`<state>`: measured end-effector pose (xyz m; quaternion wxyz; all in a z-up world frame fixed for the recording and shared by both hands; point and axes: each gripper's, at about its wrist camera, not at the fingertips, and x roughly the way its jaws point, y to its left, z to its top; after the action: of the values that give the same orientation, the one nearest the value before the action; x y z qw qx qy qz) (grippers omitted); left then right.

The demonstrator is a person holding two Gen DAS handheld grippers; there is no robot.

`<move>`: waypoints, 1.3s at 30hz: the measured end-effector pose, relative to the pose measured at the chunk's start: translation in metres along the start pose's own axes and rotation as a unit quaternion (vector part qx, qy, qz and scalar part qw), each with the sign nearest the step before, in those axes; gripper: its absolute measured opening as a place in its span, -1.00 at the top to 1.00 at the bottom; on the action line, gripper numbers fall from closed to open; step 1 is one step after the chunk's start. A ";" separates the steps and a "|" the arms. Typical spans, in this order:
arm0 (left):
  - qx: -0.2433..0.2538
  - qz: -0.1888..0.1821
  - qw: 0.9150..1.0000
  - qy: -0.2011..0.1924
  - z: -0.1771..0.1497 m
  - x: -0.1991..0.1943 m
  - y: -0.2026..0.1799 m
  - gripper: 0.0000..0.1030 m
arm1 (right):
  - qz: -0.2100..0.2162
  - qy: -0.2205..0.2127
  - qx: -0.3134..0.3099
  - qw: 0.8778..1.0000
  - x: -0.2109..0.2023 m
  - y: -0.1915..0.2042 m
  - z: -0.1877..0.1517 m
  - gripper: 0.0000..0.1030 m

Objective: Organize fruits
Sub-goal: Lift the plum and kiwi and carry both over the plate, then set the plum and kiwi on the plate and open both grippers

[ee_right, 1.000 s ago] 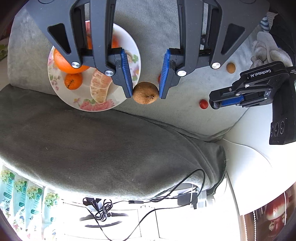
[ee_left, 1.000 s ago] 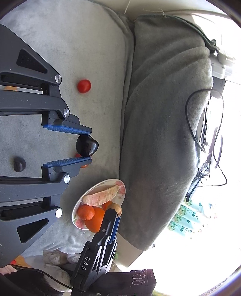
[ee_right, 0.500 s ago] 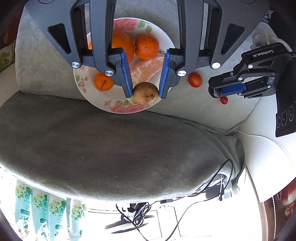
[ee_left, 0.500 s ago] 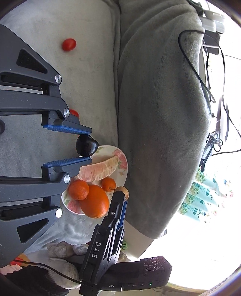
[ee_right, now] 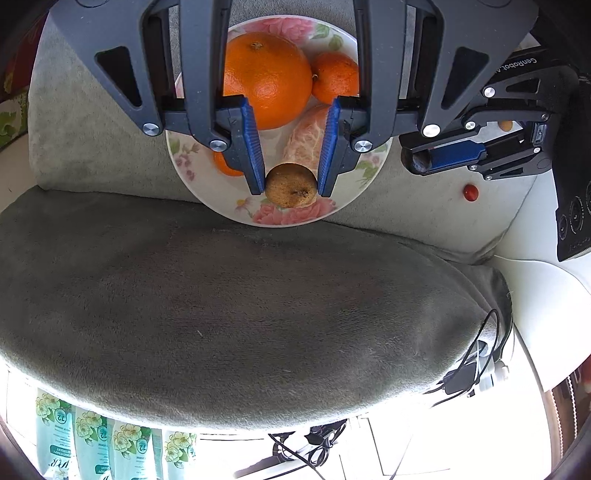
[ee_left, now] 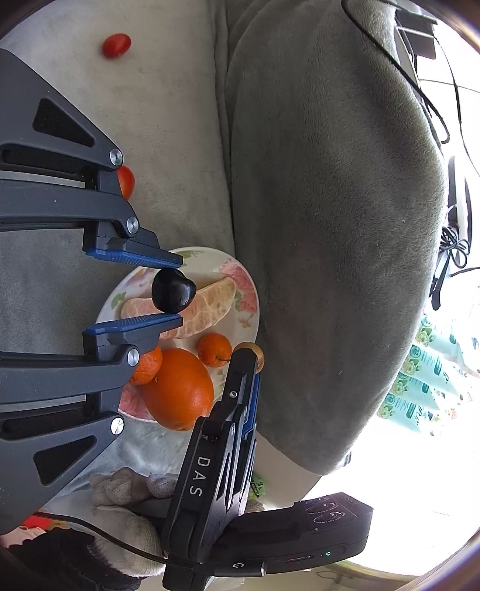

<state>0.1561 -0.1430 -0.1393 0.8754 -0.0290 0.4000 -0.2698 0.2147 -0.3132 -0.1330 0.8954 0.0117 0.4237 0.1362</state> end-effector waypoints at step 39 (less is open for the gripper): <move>0.028 -0.008 1.000 0.007 0.001 0.016 -0.021 0.06 | -0.019 -0.006 0.013 1.000 0.001 -0.007 0.001 -0.16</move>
<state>0.1558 -0.1688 -0.1438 0.8708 -0.0054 0.3982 -0.2884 0.2176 -0.3193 -0.1335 0.9002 0.0163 0.4201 0.1132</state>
